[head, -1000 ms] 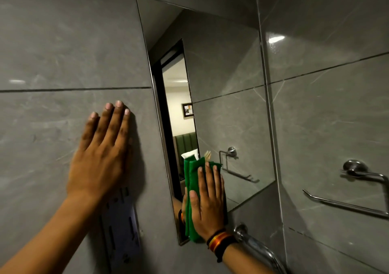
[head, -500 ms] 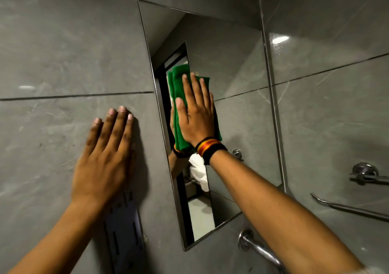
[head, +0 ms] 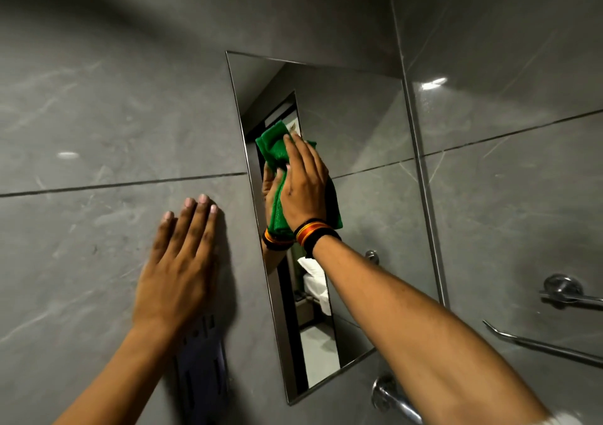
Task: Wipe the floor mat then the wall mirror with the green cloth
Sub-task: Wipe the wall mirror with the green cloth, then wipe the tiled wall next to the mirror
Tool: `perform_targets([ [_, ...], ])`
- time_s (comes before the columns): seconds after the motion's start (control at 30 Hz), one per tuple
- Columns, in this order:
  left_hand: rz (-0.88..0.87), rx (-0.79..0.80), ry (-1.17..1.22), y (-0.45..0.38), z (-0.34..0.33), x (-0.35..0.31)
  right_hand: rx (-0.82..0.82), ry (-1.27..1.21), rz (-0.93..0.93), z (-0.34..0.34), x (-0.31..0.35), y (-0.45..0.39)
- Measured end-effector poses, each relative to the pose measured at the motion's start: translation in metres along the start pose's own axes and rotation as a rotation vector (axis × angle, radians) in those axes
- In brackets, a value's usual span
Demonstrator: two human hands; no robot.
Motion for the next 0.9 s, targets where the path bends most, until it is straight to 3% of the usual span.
perform_targets([
  [0.13,0.026,0.027,0.076,-0.002,0.009,0.006,0.010,-0.015,0.094,0.003,0.048,0.010],
  [0.3,0.237,-0.012,0.084,0.008,0.057,0.046,0.082,-0.058,0.214,0.005,0.128,0.042],
  [0.5,0.262,0.012,0.012,0.023,0.124,0.086,0.174,-0.080,0.223,0.005,0.203,0.082],
  [0.9,0.273,0.093,-0.044,0.061,0.175,0.101,0.173,-0.096,0.109,0.020,0.234,0.113],
])
Point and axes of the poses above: each hand's wrist, its own y-axis away from the middle knuckle, its own z-axis out of the back of the hand, x = y × z, the point moved 8 cm from there along -y, towards the middle knuckle, and after that the axes turned 14 degrees about -z, right-handed, at the moved point
